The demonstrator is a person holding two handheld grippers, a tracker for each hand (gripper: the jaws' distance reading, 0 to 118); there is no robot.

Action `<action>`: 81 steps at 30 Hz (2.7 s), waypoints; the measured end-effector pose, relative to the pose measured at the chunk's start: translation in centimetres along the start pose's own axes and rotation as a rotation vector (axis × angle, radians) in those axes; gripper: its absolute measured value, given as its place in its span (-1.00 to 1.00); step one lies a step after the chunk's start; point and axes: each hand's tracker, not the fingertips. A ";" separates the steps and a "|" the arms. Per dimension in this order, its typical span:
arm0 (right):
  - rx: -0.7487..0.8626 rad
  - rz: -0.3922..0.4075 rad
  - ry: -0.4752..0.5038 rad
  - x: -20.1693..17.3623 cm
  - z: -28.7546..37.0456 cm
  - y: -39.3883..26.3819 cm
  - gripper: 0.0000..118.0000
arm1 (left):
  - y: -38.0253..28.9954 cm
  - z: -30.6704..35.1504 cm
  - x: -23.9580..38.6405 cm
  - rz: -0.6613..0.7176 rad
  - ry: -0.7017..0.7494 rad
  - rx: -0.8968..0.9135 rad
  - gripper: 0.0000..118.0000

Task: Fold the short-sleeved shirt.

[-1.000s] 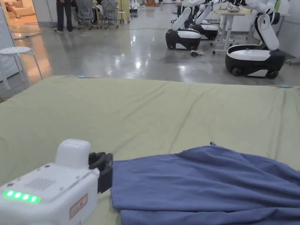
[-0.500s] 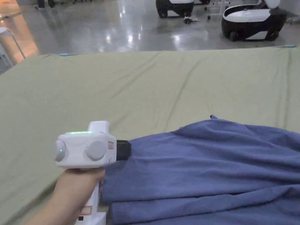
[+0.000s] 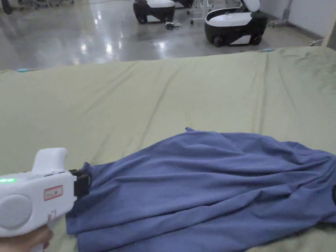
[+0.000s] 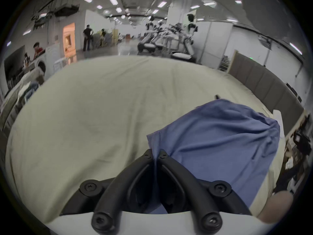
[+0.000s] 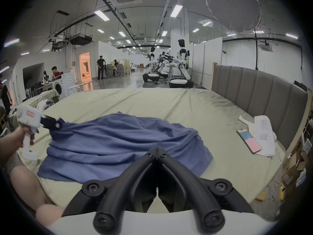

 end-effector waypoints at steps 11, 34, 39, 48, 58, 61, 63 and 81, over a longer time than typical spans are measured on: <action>-0.208 -0.133 -0.124 7.2 -4.6 -2.8 0.66 | 3.9 7.7 -1.8 0.025 0.020 0.260 -0.99; -0.118 -0.177 0.029 7.7 -5.5 5.0 -0.87 | 6.0 14.9 -5.9 0.086 0.092 0.351 -0.99; 0.078 -0.126 -0.009 7.0 1.5 10.8 -0.87 | 8.4 22.7 -6.4 0.068 0.125 0.466 -0.99; 0.276 -0.056 -0.011 6.3 10.1 22.0 -0.87 | 13.7 33.3 -7.7 0.083 0.159 0.581 -0.99; 0.362 0.009 -0.084 3.8 8.0 31.6 -0.87 | 20.1 34.1 -8.0 0.109 0.199 0.619 -0.99; 0.370 0.003 -0.096 2.9 5.5 33.9 -0.87 | 22.6 32.0 -8.6 0.110 0.220 0.595 -0.99; 0.387 0.016 -0.125 2.0 3.5 35.2 -0.87 | 24.1 30.4 -9.2 0.108 0.233 0.606 -0.99; 0.497 0.017 -0.249 -3.4 -21.1 37.7 -0.87 | 29.1 8.2 -13.0 0.078 0.466 0.620 -1.00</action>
